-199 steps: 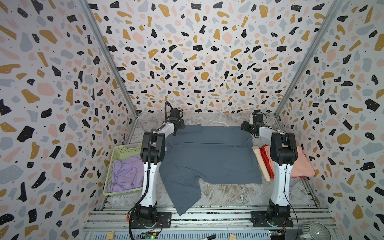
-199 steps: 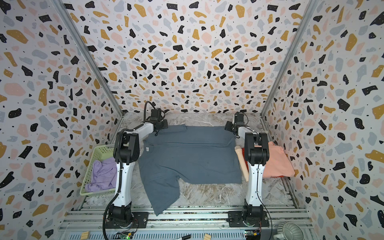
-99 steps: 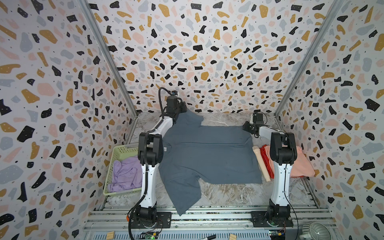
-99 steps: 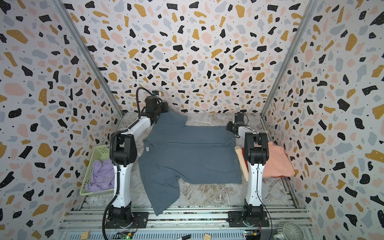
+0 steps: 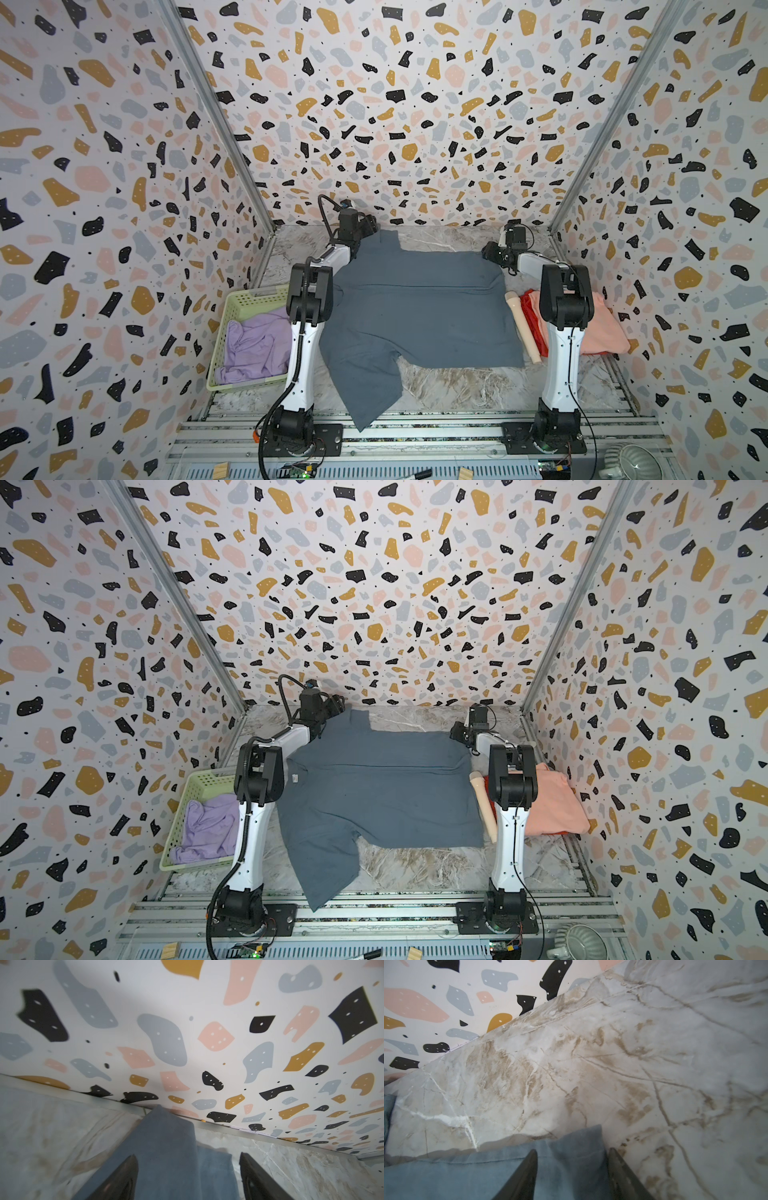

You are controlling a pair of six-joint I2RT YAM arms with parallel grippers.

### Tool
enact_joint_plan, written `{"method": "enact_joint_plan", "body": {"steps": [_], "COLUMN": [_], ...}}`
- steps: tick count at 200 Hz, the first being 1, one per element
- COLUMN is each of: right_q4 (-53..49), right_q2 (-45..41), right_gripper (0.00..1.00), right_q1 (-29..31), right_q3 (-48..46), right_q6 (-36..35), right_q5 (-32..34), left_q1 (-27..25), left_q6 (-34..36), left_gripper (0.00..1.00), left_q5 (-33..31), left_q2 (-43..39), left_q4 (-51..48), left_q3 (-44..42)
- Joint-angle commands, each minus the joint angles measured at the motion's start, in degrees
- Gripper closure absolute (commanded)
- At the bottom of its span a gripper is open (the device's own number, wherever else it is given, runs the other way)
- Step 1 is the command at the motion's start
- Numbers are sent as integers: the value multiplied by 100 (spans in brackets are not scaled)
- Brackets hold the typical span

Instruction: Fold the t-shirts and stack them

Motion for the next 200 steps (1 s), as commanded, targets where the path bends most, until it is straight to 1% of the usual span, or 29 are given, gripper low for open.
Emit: {"method": "enact_joint_plan", "body": {"steps": [1,9,19,34,54,66,80,105,117,152,171,187,200], "right_q4": [-192,-239,-220,-30,283,334,396,406,511,556,529,384,250], "right_q2": [-246,-208,-208,-264,-401,-421,-419,-507,-589,-778,-867,-960,-1039], "right_gripper": [38,36,36,36,36,35,35,35,35,35,35,36,36], "right_q1": [17,24,19,46,129,182,241,353,406,629,657,679,653], "right_q3": [52,78,55,-108,-333,-316,-289,-406,-578,-996,-1225,-1425,-1597], "right_q6": [-103,-49,24,118,137,169,191,293,323,219,196,129,112], "right_q5": [181,183,112,-90,-274,-333,-405,-337,-389,-185,-130,276,441], "left_q1": [27,28,27,27,27,28,27,44,55,71,71,82,85], "left_q6": [660,759,780,706,443,368,255,65,-62,-256,-288,-276,-259], "left_gripper": [22,21,21,21,21,21,21,21,21,21,21,21,21], "left_q5": [-411,-414,-309,77,621,993,1170,1165,1164,1100,933,713,504], "left_q2": [-831,-939,-1084,-1260,-1365,-1274,-1075,-798,-773,-731,-799,-977,-1193], "left_q4": [-262,-479,-677,-800,-679,-683,-963,-1299,-1282,-1258,-1290,-1271,-1236], "left_q3": [-238,-381,-577,-912,-1291,-1301,-1117,-936,-1051,-1421,-1764,-2226,-2661]}}
